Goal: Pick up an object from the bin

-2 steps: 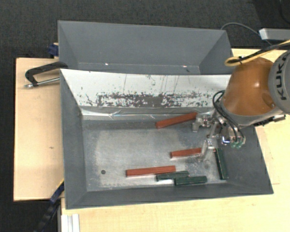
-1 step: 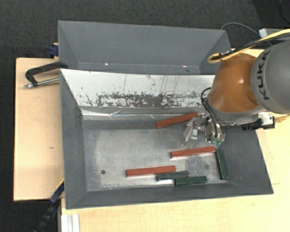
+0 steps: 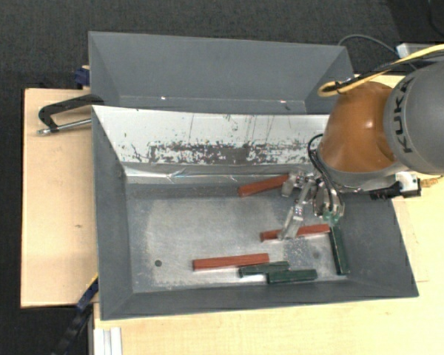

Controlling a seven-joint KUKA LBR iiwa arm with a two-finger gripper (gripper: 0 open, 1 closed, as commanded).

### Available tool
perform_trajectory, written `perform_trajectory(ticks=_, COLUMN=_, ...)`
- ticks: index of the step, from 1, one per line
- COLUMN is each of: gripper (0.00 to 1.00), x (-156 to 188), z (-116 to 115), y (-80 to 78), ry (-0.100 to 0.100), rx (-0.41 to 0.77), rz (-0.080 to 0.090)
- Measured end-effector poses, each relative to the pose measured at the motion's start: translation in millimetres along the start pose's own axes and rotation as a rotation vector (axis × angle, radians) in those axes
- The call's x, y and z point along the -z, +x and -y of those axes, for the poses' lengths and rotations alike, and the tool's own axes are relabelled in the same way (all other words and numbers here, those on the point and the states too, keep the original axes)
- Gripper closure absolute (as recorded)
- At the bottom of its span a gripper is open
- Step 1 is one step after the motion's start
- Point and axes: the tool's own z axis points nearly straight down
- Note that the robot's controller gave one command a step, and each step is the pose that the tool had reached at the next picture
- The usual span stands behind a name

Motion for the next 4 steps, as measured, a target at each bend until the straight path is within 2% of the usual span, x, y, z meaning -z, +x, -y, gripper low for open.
perform_trajectory(ticks=1, gripper=1.00, x=0, z=0, y=0.0, ry=0.000, rx=0.000, rz=0.000)
perform_trajectory(ticks=2, gripper=1.00, x=0, z=0, y=0.0, ry=0.000, rx=-0.001, rz=0.000)
perform_trajectory(ticks=3, gripper=0.00, x=-28, z=-35, y=-10.4, ry=0.000, rx=0.048, rz=0.000)
perform_trajectory(ticks=4, gripper=0.00, x=-28, z=-35, y=-10.5, ry=0.000, rx=0.048, rz=0.000)
